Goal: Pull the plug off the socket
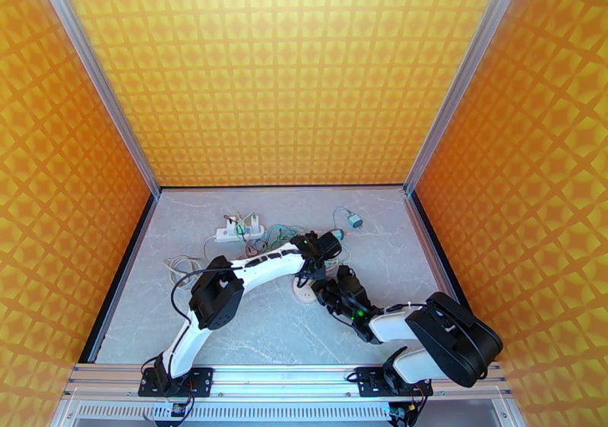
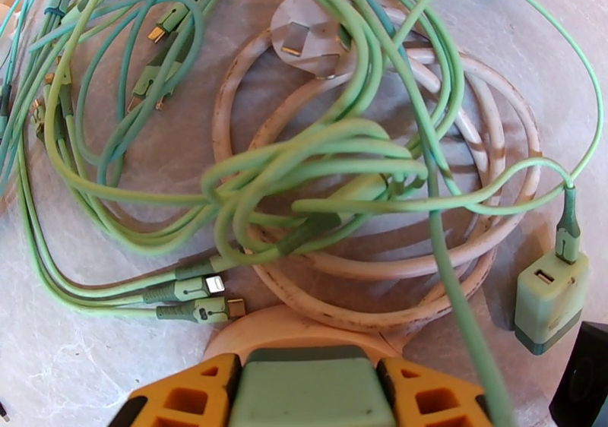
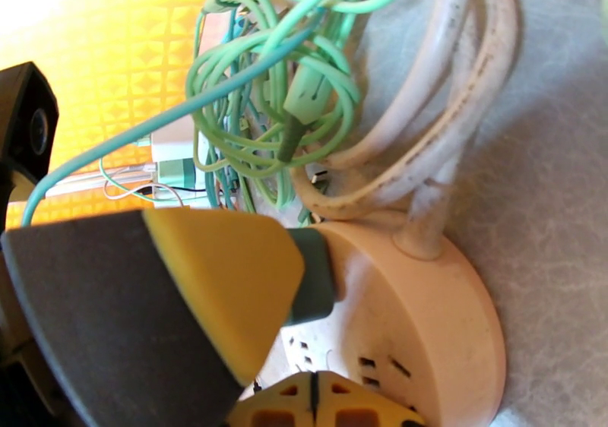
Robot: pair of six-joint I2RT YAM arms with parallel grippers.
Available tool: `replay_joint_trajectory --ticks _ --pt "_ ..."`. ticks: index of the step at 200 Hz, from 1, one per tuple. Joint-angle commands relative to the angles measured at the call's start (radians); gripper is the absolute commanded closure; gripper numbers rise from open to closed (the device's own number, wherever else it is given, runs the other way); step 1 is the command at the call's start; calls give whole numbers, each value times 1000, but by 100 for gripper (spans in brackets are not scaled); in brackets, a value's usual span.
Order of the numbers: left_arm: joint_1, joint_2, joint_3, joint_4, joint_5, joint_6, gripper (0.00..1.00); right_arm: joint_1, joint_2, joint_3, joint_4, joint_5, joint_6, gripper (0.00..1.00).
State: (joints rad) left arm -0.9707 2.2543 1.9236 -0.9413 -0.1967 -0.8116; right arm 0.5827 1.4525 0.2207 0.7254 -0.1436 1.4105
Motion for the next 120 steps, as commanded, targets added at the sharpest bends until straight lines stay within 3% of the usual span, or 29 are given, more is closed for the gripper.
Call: replay_joint_trajectory --ticks 1,31,67,120 --pt "-15 15 86 -63 45 -16 72 10 38 -1 -392 46 -23 100" --pt "14 -6 68 -27 142 -55 75 10 63 20 -425 41 -33 100" --pt "20 -24 44 -9 147 -55 82 9 108 32 -425 24 -29 100" --pt "-43 73 170 -157 -11 55 85 9 131 57 -451 14 -34 100"
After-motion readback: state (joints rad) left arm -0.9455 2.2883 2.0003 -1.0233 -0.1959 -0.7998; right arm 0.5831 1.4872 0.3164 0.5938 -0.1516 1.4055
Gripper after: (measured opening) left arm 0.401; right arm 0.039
